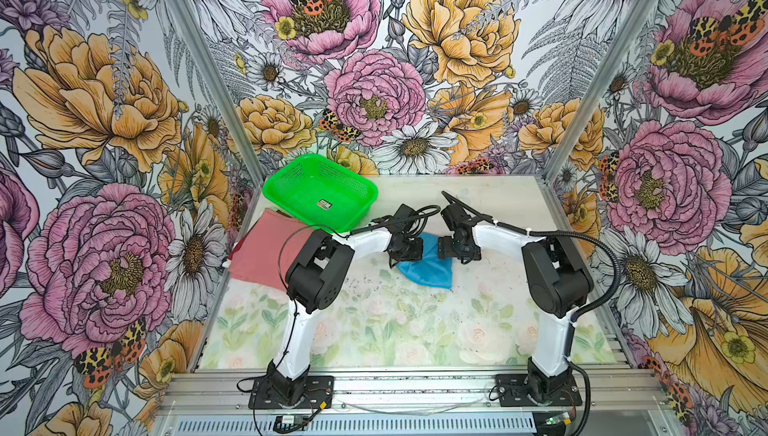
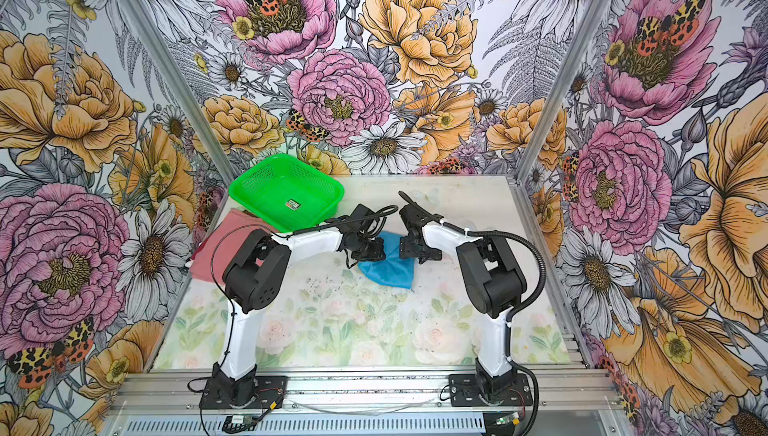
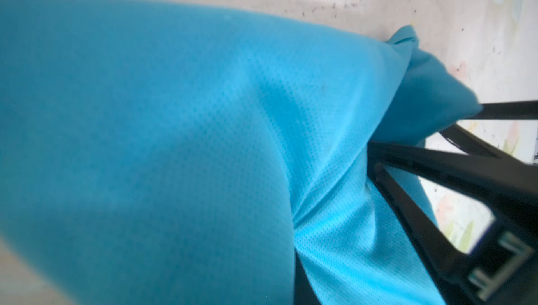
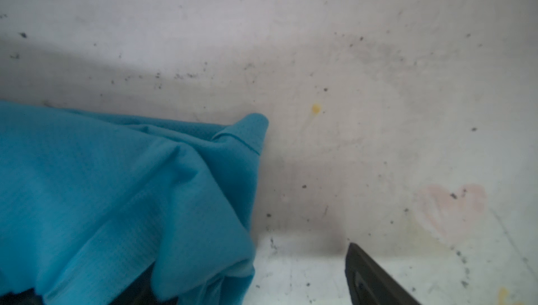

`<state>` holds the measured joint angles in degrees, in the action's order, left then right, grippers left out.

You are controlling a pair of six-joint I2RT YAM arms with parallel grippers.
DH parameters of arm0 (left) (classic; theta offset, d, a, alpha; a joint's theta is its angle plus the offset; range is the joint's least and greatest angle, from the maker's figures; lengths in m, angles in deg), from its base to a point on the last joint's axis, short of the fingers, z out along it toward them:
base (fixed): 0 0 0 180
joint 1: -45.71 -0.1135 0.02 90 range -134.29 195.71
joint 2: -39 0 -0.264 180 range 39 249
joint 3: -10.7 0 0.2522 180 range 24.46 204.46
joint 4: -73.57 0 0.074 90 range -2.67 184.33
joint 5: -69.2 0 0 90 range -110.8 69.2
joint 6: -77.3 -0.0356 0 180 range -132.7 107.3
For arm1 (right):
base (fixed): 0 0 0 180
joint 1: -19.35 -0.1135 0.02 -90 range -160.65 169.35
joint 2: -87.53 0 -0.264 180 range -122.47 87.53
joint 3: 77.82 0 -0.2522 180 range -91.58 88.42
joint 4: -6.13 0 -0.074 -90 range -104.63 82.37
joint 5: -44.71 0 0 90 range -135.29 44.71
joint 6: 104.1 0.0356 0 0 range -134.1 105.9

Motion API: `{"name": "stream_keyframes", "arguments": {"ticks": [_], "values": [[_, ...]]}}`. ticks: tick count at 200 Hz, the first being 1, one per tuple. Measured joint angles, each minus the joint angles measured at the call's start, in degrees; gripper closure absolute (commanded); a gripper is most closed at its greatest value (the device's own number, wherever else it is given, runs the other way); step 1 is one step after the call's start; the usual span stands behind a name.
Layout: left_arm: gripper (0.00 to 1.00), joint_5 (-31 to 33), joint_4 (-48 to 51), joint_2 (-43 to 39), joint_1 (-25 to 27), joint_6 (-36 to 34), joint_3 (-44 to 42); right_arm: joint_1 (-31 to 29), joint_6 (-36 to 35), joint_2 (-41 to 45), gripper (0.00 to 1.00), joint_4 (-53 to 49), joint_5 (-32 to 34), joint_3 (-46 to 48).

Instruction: Fold and stack the t-shirts

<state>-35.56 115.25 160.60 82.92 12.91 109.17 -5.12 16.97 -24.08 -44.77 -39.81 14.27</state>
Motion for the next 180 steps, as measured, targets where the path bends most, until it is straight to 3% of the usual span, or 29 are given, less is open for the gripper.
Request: {"name": "stream_keyframes", "arguments": {"ticks": [9,94,108,129,180], "values": [[1.0,0.7,-0.9,-0.5,0.2,-0.3,-0.9,0.0,0.0,0.4,0.12,0.5,-0.9,0.6],[1.0,10.0,-2.1,-8.6,0.0,-2.6,-11.5,0.5,-0.5,12.6,0.12,-0.3,-7.3,4.8],[1.0,10.8,-1.9,-10.0,-0.2,-3.3,-13.4,0.5,-0.5,12.8,0.12,-0.3,-7.5,4.8],[0.91,11.0,-1.9,-11.2,-0.3,-3.5,-14.9,0.5,-0.5,11.9,0.12,-0.3,-7.5,5.1],[0.93,11.0,-1.9,-11.5,-0.3,-3.8,-15.3,-0.5,-0.5,6.9,0.12,-0.3,-7.2,5.3]]}}
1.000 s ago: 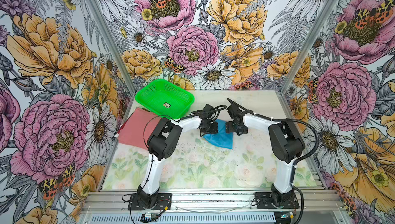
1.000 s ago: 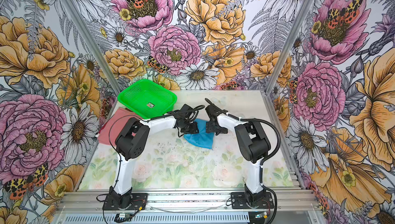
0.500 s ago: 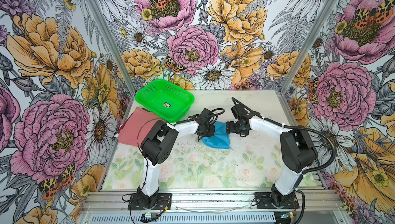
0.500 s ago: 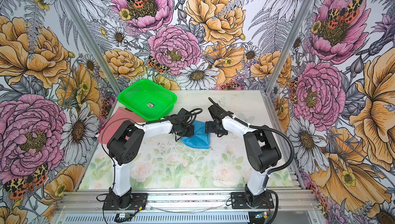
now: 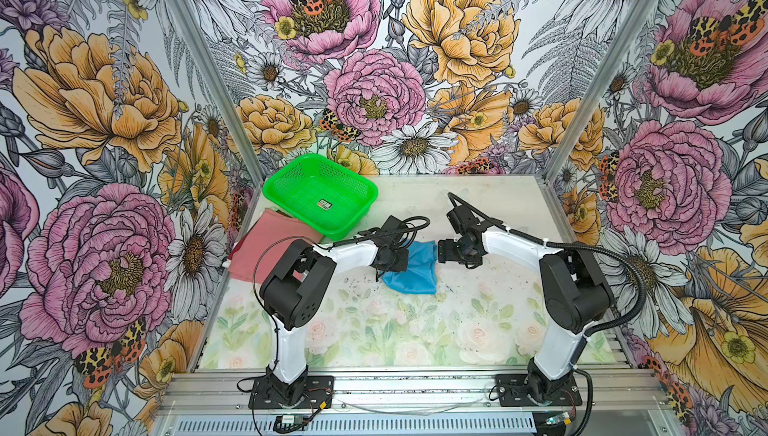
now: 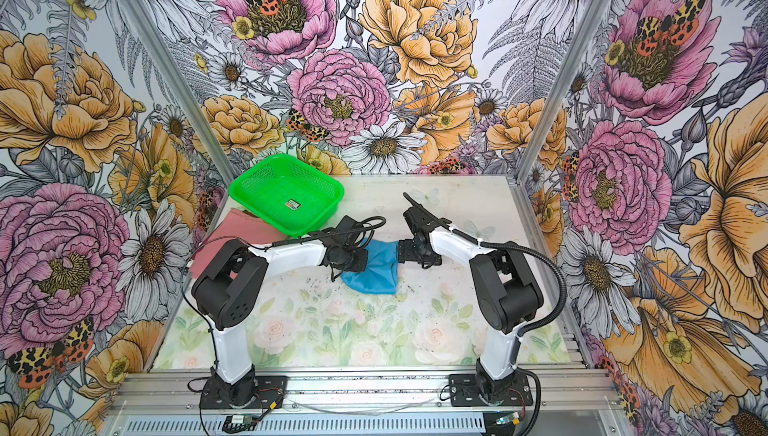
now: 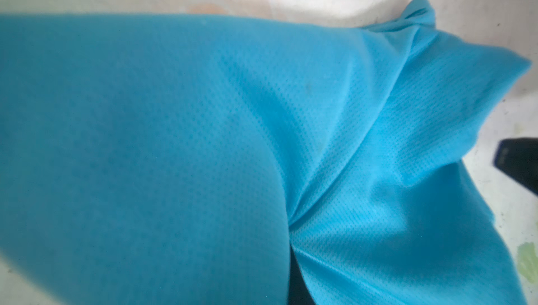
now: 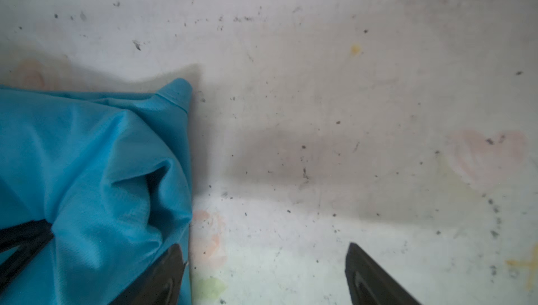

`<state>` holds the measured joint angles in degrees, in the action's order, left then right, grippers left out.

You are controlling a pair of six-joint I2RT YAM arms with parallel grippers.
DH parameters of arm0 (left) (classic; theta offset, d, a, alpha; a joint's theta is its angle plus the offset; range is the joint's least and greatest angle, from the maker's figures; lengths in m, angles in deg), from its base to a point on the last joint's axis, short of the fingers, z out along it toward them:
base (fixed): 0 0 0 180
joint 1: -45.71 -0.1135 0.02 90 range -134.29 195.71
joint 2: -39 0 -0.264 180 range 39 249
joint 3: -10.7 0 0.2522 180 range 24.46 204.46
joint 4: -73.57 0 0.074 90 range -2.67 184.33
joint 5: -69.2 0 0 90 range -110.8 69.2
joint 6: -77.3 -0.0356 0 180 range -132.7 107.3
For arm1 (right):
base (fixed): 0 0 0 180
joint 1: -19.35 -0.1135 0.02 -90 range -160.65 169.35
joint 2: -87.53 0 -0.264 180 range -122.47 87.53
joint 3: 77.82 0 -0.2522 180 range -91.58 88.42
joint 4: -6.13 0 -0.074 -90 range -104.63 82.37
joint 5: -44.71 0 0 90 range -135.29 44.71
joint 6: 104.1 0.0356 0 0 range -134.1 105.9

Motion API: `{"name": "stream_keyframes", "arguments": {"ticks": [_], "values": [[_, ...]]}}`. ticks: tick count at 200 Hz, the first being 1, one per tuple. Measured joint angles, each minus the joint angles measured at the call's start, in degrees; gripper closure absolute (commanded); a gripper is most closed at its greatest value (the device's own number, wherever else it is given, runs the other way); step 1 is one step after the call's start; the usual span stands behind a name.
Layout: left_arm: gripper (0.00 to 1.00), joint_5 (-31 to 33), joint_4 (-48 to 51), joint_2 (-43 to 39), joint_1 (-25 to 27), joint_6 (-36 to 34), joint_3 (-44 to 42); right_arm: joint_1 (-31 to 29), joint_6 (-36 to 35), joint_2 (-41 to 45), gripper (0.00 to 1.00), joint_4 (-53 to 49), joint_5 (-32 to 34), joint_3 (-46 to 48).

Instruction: Fold and stack the t-shirts

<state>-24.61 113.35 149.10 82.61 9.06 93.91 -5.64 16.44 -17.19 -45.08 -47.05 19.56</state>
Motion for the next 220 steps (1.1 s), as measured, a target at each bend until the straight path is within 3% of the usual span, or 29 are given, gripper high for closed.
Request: {"name": "stream_keyframes", "arguments": {"ticks": [71,112,159,220], "values": [[0.94,-0.1,-1.6,-0.5,-0.1,-0.5,-1.3,-1.6,1.6,-0.3,0.15,2.0,-2.1,2.4],[0.94,-2.0,-4.3,-1.2,-0.8,-0.8,-3.3,-0.9,4.2,5.6,0.17,6.9,-10.4,8.2],[0.95,-3.3,-5.9,-1.6,-1.2,-0.8,-4.5,-1.0,7.2,5.4,0.21,13.6,-17.2,8.6],[0.95,-5.1,-8.1,-2.1,-2.3,-0.8,-6.1,0.2,9.0,7.5,0.19,15.3,-16.0,13.0]]}}
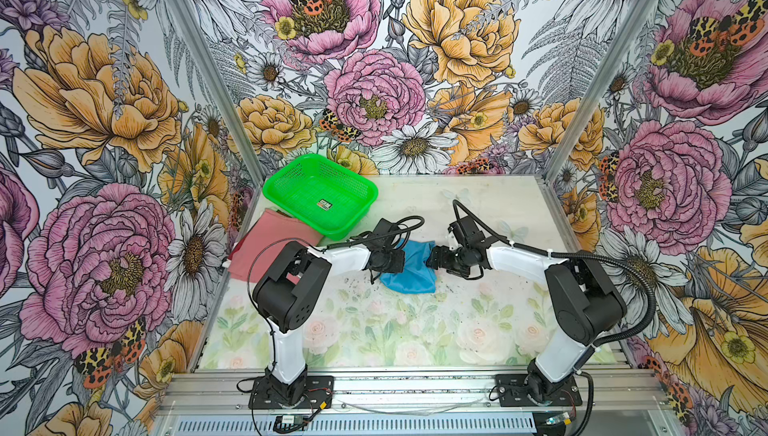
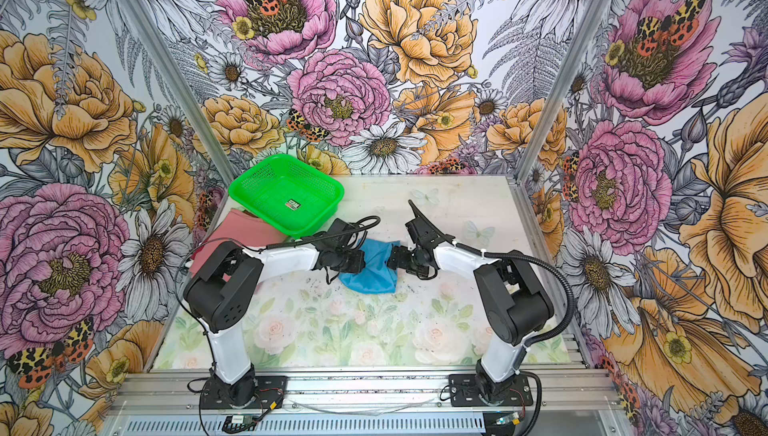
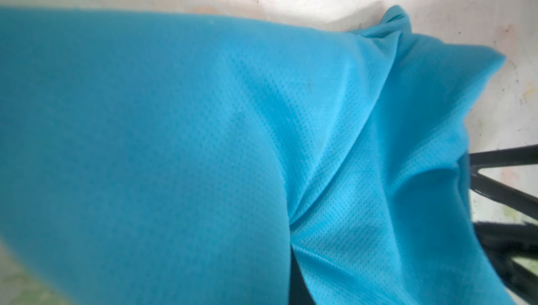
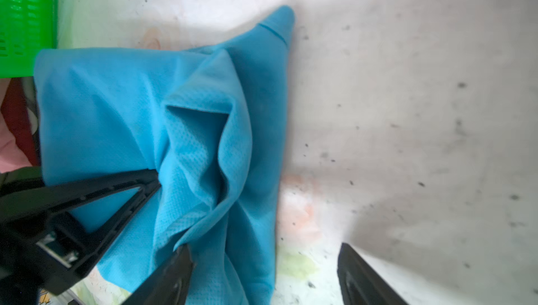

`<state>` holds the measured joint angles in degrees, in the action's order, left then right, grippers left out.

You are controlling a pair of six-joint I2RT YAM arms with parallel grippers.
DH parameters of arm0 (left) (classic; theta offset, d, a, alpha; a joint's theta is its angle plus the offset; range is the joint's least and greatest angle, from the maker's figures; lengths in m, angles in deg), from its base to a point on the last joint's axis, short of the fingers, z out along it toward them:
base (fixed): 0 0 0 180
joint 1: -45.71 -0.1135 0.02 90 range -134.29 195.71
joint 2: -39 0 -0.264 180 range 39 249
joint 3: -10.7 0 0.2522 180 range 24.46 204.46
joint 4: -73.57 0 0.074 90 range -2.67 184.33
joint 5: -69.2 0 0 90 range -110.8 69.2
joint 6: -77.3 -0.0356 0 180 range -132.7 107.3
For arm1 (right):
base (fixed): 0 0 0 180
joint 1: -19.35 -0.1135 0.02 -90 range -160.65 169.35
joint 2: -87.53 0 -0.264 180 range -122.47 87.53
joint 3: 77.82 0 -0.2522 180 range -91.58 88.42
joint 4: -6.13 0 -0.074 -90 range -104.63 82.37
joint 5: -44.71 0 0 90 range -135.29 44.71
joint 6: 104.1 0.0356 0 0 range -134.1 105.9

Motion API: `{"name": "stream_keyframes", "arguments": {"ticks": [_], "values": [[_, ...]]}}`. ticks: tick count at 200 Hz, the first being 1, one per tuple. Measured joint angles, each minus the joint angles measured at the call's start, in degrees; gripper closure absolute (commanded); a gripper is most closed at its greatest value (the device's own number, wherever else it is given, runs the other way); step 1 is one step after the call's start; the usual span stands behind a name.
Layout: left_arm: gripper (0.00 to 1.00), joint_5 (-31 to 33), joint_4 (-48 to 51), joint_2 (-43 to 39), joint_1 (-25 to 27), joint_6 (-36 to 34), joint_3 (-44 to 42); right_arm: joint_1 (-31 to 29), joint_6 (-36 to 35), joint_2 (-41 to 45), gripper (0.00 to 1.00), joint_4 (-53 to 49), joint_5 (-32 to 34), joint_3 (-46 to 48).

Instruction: Fold and stack the t-shirts

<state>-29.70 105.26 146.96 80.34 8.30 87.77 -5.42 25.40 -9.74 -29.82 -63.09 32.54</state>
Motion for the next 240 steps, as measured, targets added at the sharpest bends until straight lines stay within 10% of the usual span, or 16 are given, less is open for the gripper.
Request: {"name": "stream_keyframes", "arguments": {"ticks": [123,240], "values": [[0.95,-0.2,0.0,0.0,-0.1,-0.2,0.0,-1.7,1.5,1.8,0.21,1.5,-2.5,-2.9],[0.95,-1.2,-0.5,-0.6,-0.4,-0.2,-0.9,-0.7,6.0,-8.9,0.91,10.6,-5.9,-1.4]]}}
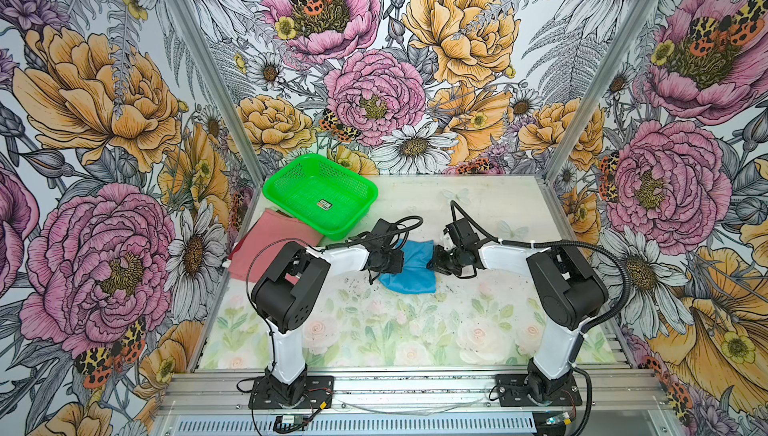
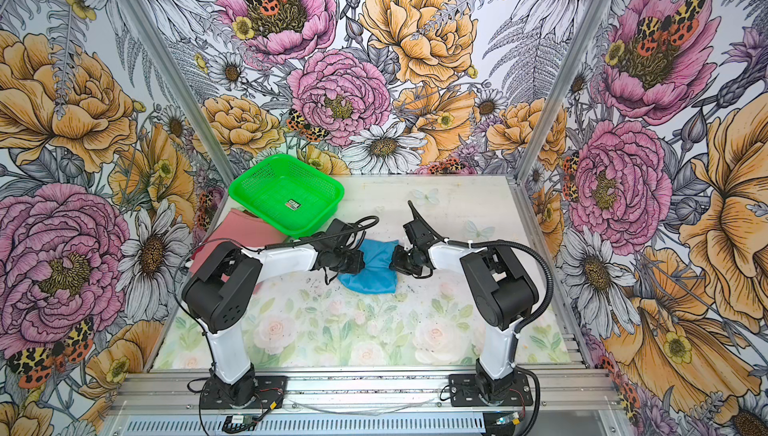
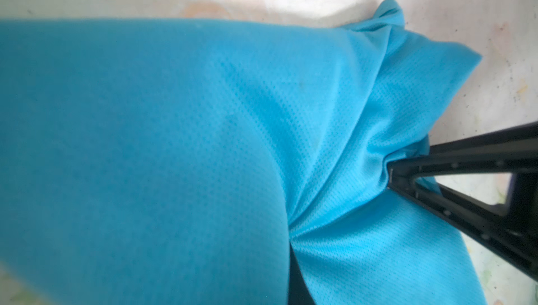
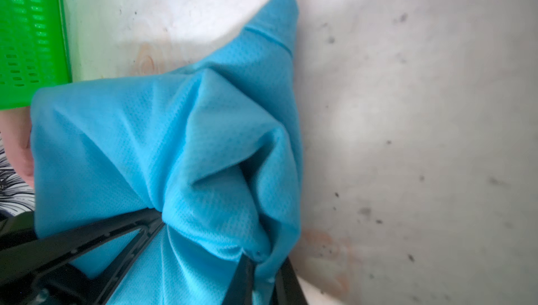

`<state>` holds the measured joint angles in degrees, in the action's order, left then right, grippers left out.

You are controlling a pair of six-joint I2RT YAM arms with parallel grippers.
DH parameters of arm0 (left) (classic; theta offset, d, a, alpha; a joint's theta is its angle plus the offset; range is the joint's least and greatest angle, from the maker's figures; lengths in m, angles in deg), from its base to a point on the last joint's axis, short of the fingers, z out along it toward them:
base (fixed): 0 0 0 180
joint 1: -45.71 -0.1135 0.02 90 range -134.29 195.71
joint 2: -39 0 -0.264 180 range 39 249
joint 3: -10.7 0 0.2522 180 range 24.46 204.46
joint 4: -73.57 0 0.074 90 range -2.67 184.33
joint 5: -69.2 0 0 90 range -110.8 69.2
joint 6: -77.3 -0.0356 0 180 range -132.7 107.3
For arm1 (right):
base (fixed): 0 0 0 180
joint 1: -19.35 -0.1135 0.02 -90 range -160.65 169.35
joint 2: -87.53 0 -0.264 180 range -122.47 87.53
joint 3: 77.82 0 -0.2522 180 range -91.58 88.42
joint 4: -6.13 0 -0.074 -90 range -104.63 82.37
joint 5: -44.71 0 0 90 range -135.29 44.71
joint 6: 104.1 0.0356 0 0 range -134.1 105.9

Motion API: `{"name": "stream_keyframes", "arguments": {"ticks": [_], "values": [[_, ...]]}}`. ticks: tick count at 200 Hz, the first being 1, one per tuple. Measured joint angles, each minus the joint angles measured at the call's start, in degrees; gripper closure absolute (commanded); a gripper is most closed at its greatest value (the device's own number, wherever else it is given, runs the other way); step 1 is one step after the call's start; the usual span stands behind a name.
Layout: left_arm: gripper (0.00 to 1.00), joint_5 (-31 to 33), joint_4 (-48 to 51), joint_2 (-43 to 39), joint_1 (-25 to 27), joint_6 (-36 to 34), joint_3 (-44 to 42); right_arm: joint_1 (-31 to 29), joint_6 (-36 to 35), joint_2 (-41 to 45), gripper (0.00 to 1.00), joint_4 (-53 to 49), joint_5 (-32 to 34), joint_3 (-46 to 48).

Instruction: Fold and stack the t-shirts

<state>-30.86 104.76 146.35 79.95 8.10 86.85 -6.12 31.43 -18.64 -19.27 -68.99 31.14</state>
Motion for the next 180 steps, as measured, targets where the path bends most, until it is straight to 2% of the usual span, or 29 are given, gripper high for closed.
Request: {"name": "stream_keyframes", "arguments": {"ticks": [66,99,162,180], "values": [[0.93,-3.4,-2.9,-0.5,-0.6,0.7,-2.1,-1.2,1.0,-3.6,0.96,6.7,-2.2,-1.4],[0.81,-5.6,-6.6,-1.0,-1.4,2.8,-4.3,-2.1,1.7,-4.7,0.96,9.9,-2.7,-1.4],[0.52,-12.3,-15.5,-3.2,-1.9,6.9,-10.4,-2.1,2.1,-5.0,0.96,12.7,-3.2,-0.5],[0.48,-13.1,-16.3,-3.7,-1.9,7.4,-11.2,-2.1,2.1,-5.0,0.96,12.9,-3.2,-0.3]]}}
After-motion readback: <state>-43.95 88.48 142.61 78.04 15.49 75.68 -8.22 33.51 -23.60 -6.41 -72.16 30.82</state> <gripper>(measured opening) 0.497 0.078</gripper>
